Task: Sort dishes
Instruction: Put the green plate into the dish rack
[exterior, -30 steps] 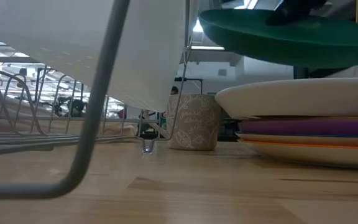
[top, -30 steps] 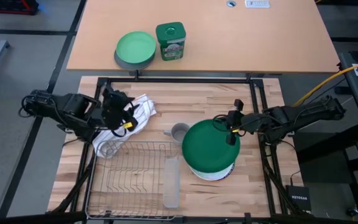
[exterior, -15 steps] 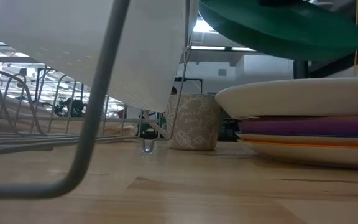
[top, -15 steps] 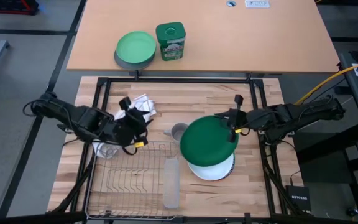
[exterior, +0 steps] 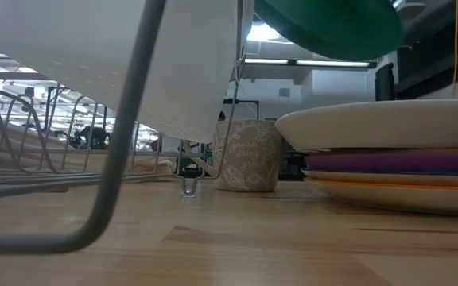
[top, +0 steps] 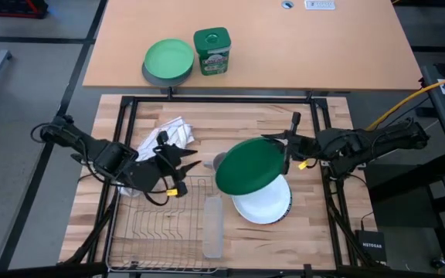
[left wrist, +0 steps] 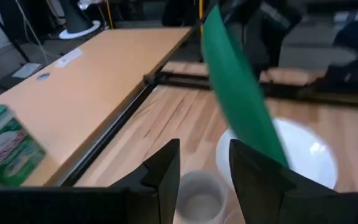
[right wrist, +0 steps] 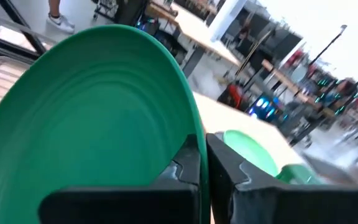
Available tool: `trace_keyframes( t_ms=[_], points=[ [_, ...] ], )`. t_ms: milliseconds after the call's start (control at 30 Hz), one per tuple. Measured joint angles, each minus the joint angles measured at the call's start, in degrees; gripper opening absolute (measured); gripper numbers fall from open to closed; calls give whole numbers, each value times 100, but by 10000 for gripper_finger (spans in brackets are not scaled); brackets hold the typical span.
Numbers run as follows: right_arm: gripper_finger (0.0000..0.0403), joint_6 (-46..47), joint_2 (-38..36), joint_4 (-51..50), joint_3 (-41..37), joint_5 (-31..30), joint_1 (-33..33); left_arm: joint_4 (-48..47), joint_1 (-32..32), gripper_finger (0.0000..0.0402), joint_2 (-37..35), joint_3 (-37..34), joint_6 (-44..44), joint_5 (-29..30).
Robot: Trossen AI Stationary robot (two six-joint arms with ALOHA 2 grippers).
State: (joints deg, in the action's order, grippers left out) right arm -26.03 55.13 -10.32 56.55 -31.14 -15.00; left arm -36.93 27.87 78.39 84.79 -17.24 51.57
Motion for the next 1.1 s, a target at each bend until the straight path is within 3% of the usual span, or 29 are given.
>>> trace_keyframes(
  t_ms=[333, 567, 1100],
  points=[
    [10, -770, 598, 850, 2, -581, 1, 1078, -14, 127, 566, 0, 871, 17],
    [11, -913, 964, 1078, 2, -742, 2, 1080, -18, 127, 775, 0, 1069, 980],
    [10, -902, 1034, 1337, 7, -681, 2, 1066, -617, 127, 946, 0, 1288, 1167]
  ],
)
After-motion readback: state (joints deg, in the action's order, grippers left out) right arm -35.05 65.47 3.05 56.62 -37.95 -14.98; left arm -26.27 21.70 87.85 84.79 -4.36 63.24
